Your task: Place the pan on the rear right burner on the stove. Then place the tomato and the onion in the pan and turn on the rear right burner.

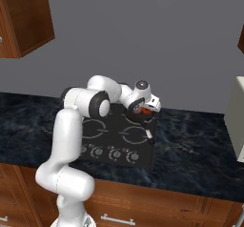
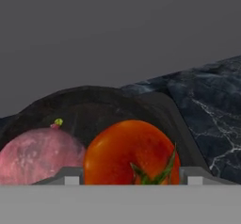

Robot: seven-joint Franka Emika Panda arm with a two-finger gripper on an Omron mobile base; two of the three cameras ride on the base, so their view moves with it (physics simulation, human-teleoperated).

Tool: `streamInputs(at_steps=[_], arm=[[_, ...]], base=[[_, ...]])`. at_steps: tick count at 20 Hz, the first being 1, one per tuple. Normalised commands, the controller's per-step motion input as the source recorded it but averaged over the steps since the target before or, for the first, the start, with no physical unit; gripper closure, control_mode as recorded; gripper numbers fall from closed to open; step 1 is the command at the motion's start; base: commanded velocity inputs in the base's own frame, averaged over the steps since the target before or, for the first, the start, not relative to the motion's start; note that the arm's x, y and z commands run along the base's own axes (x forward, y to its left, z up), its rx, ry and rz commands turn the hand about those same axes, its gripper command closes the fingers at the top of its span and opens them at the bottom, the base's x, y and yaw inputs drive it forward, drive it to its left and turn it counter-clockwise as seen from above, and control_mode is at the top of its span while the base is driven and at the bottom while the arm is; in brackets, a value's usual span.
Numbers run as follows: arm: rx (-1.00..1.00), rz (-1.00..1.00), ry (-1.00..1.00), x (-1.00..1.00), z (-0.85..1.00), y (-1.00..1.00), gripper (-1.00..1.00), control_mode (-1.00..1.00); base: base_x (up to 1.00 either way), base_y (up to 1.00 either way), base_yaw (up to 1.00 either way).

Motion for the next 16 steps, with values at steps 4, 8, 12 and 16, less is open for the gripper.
streamInputs(at_steps=[4,8,12,16], arm=[[0.00,0.00,0.00,-0.01,0.00,0.00,1.00,-1.00],[0.00,0.00,0.00,0.00,-0.02,0.02,-1.00,-1.00],[0.00,0.00,0.00,0.00,-0.05,0.04,-1.00,-1.00],[0.00,0.00,0.02,0.00,0.00,0.00,-1.00,-1.00]], base=[[0.00,0.00,0.00],[0.00,0.00,0.00],[0.00,0.00,0.00],[0.00,0.00,0.00]])
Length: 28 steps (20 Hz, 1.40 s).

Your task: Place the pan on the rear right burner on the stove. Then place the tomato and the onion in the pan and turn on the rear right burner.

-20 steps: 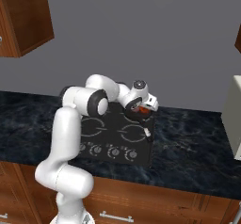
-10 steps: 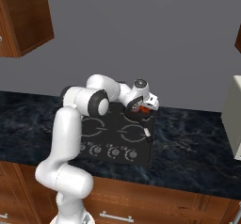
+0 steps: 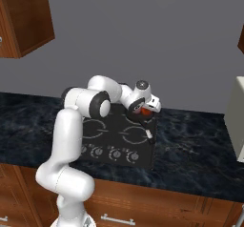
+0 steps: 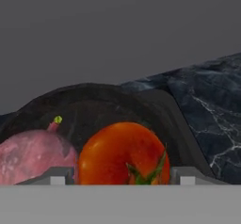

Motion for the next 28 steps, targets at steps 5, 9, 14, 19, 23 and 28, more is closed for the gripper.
streamInputs(at_steps=[5,9,14,19,23,28], arm=[[0.00,0.00,0.02,0.00,0.07,0.06,-1.00,-1.00],[0.00,0.00,0.00,0.00,0.38,0.11,-1.00,-1.00],[0.00,0.01,0.00,-0.17,0.37,0.03,-1.00,-1.00],[0.00,0.00,0.00,-0.57,0.08,0.00,-1.00,-1.00],[0.00,0.00,0.00,-0.60,0.06,0.00,-1.00,-1.00],[0.00,0.00,0.00,-0.55,0.15,0.00,-1.00,-1.00]], base=[[0.00,0.00,0.00],[0.00,0.00,0.00],[0.00,0.00,0.00],[0.00,0.00,0.00],[0.00,0.00,0.00],[0.00,0.00,0.00]])
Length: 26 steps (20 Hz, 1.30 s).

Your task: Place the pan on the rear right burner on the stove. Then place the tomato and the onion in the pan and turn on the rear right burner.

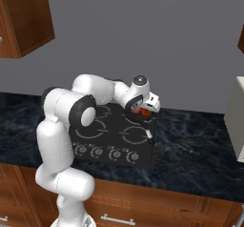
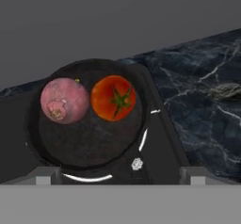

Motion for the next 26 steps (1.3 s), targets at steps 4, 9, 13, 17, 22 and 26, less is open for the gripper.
streamInputs(at_steps=[4,9,13,17,22,26], arm=[[0.00,0.00,0.05,-0.46,0.06,0.00,-1.00,-1.00],[0.00,0.00,0.02,-0.51,0.08,0.06,-1.00,-1.00],[0.00,0.00,0.02,-0.49,0.14,0.16,-1.00,-1.00],[-0.03,0.03,0.02,-0.49,0.29,0.30,-1.00,-1.00],[-0.03,0.06,0.05,-0.15,0.25,0.43,-1.00,-1.00],[0.00,0.06,0.11,-0.04,0.02,0.34,-1.00,-1.00]], base=[[0.00,0.00,0.00],[0.00,0.00,0.00],[0.00,0.00,0.00],[0.00,0.00,0.00],[0.00,0.00,0.00],[0.00,0.00,0.00]])
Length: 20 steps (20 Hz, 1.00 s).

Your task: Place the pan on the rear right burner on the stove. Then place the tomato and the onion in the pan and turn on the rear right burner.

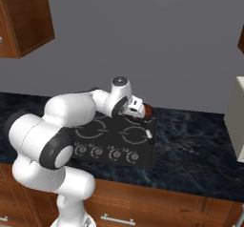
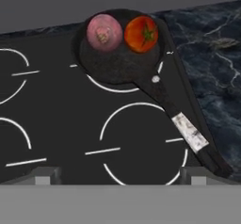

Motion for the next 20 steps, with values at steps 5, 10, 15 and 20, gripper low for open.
streamInputs(at_steps=[5,10,15,20], arm=[[0.00,0.02,0.14,0.00,0.00,0.16,-1.00,-1.00],[0.00,0.07,0.13,-0.09,-0.08,0.13,-1.00,-1.00],[0.00,0.09,0.15,-0.37,-0.01,0.07,-1.00,-1.00],[0.00,0.08,0.13,-0.51,0.00,0.00,-1.00,-1.00]], base=[[0.00,0.00,0.00],[0.00,0.00,0.00],[0.00,0.00,0.00],[0.00,0.00,0.00]])
